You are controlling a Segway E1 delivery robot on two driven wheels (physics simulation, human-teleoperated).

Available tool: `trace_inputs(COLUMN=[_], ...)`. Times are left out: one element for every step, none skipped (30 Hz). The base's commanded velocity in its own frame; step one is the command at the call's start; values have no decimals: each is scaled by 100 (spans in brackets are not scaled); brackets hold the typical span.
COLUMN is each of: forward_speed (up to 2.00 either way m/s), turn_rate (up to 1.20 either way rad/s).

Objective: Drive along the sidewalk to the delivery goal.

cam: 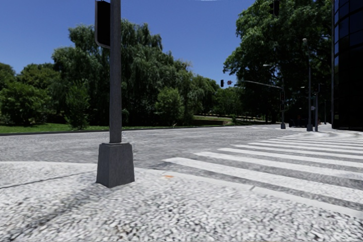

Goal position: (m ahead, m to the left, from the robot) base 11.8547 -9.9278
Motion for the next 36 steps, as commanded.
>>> trace_inputs(forward_speed=[165, 165, 165, 166, 167, 168, 168, 168, 168, 168, 168, 168, 168, 168, 168, 168, 168, 168, 168, 169, 169, 170, 170, 170, 170, 170, 170, 170, 170, 170, 170, 170, 170, 170, 170, 170], turn_rate=[-64, -61, -61, -61, -61, -61, -61, -61, -61, -61, -61, -61, -61, -61, -61, -61, -61, -61, -61, -61, -61, -61, -61, -61, -61, -61, -61, -61, -61, -61, -61, -61, -61, -61, -61, -61])
